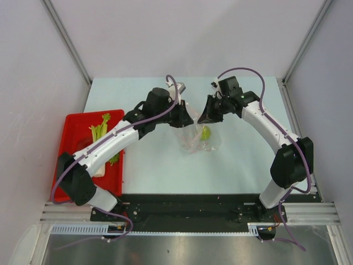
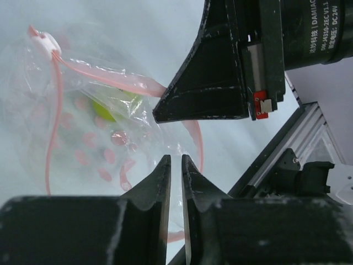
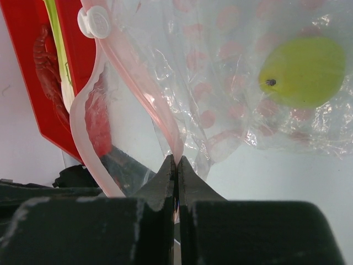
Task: Open the zip-top bag and remove the fake food
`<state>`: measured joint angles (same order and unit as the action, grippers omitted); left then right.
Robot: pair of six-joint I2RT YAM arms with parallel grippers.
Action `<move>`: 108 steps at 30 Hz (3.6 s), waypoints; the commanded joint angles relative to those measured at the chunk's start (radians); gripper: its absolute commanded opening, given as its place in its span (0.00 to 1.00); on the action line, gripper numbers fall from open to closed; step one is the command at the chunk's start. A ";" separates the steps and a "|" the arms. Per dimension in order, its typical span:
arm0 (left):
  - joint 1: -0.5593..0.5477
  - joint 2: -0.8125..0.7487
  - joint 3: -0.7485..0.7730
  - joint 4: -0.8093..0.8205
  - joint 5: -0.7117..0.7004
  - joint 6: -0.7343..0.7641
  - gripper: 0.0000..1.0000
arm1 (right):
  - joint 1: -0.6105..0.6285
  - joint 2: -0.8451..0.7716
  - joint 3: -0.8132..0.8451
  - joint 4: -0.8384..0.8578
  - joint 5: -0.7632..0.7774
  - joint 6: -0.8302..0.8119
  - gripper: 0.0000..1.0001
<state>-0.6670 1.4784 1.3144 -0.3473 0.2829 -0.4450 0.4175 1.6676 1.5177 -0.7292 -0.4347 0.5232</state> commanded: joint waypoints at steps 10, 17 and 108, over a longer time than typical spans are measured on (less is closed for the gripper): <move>-0.016 0.111 0.006 -0.015 -0.085 0.023 0.02 | -0.025 -0.065 -0.002 -0.062 -0.081 -0.023 0.00; -0.028 0.209 0.011 0.014 -0.094 0.025 0.03 | -0.045 -0.063 0.039 -0.027 -0.134 0.044 0.00; -0.083 0.097 -0.208 0.197 -0.088 0.223 0.52 | -0.028 -0.124 -0.112 0.119 -0.453 0.444 0.00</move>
<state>-0.7250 1.5166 1.1282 -0.1440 0.0311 -0.2718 0.4881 1.5898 1.4708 -0.3798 -0.8860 1.2049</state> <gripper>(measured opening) 0.518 0.018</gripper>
